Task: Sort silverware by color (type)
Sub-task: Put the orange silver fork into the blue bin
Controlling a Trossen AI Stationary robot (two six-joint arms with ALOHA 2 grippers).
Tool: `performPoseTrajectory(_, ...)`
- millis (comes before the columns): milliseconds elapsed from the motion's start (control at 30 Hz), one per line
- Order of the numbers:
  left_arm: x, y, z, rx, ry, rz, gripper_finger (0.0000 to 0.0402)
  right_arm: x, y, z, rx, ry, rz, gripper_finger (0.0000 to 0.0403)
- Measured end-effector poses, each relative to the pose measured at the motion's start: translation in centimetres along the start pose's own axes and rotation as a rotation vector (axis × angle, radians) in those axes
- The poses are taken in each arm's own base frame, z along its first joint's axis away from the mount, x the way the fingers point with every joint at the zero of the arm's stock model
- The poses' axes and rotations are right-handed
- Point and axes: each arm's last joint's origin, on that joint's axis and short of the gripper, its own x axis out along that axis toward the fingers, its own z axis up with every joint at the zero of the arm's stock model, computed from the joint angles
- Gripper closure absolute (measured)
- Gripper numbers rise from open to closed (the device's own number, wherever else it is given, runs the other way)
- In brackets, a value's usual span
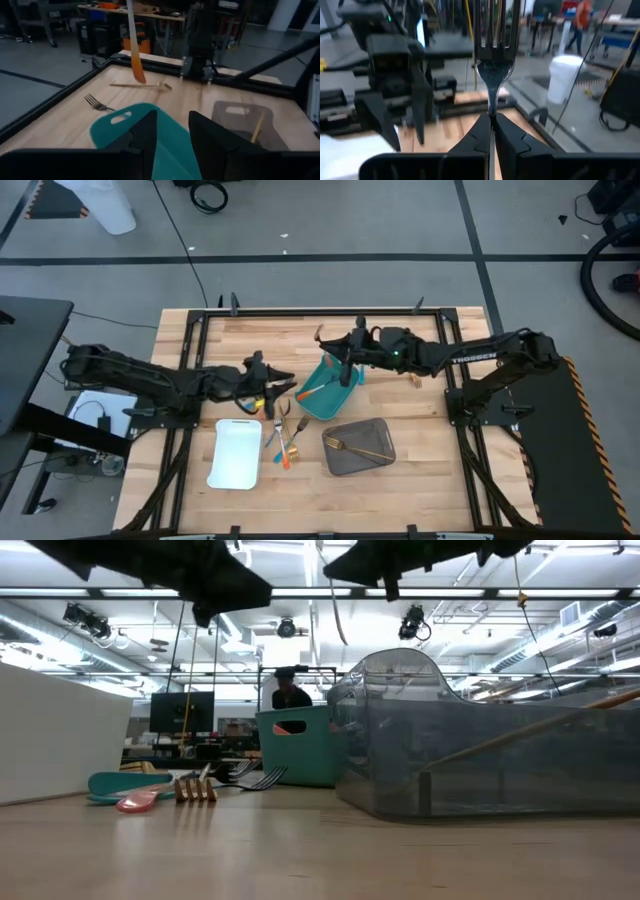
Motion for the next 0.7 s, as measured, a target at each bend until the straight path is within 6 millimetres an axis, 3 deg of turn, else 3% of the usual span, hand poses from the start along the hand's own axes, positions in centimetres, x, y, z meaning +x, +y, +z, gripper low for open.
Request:
performPoseTrajectory(467, 6.3, -1.7, 3.6, 0.229, 0.060, 0.230, 0.0203, -1.4, -0.5, -2.3, 0.130, -0.284, -0.025, 0.0385)
performPoseTrajectory(700, 8.8, -2.2, 5.0, 0.265, 0.045, 0.320, 0.0199, -1.7, -0.1, -2.4, 0.141, -0.312, -0.021, 0.0385)
